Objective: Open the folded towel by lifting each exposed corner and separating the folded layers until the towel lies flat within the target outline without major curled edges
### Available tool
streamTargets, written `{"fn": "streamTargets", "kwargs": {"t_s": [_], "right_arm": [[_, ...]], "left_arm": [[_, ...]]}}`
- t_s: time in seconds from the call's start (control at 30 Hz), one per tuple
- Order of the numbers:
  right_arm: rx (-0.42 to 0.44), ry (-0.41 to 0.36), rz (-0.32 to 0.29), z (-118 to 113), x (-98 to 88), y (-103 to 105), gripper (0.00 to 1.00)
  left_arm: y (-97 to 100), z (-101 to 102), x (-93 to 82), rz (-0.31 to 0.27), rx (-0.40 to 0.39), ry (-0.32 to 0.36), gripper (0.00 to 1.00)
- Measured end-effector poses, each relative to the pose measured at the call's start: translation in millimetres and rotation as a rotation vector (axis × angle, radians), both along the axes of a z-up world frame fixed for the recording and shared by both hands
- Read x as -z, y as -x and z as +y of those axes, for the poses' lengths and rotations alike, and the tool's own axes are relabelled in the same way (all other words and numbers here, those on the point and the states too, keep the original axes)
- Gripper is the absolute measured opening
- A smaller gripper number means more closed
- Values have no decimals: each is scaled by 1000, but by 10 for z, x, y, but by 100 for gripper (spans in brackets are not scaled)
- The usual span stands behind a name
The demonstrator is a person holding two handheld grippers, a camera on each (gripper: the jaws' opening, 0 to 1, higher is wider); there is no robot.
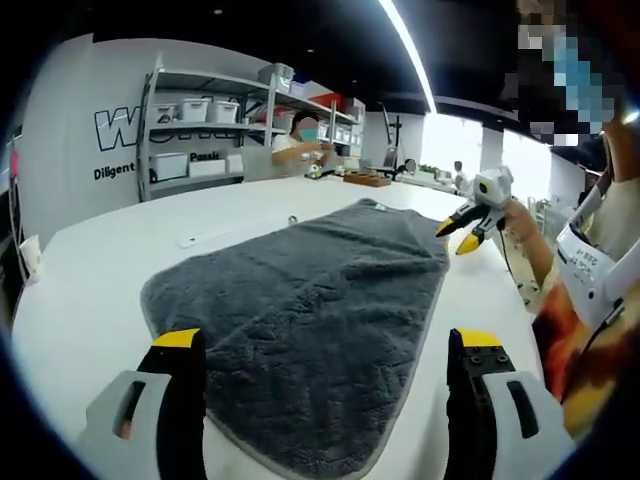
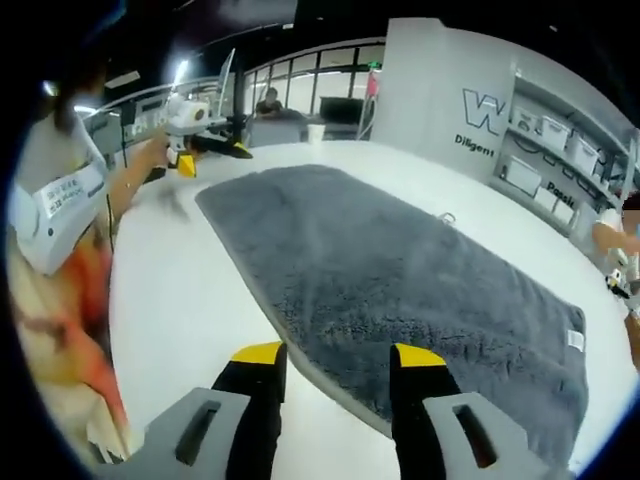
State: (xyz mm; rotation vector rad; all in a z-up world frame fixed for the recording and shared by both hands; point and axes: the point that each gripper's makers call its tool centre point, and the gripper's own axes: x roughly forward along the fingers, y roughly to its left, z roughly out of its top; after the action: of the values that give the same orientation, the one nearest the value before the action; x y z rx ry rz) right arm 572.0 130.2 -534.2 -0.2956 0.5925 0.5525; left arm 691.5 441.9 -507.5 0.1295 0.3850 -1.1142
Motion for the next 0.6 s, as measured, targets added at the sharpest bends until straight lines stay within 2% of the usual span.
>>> {"fn": "streamTargets", "kwargs": {"t_s": [0.13, 0.33, 0.5, 0.6], "right_arm": [[50, 6, -14, -137, 22, -20, 64], [126, -13, -30, -297, 49, -38, 88], [177, -28, -57, -415, -4, -41, 99], [194, -27, -63, -445, -6, -41, 99]], "left_arm": [[3, -2, -15, -2, -3, 0, 100], [18, -23, -11, 3, -6, -3, 100], [41, -90, -24, 17, 5, 1, 100], [72, -146, -8, 30, 20, 0, 100]]}}
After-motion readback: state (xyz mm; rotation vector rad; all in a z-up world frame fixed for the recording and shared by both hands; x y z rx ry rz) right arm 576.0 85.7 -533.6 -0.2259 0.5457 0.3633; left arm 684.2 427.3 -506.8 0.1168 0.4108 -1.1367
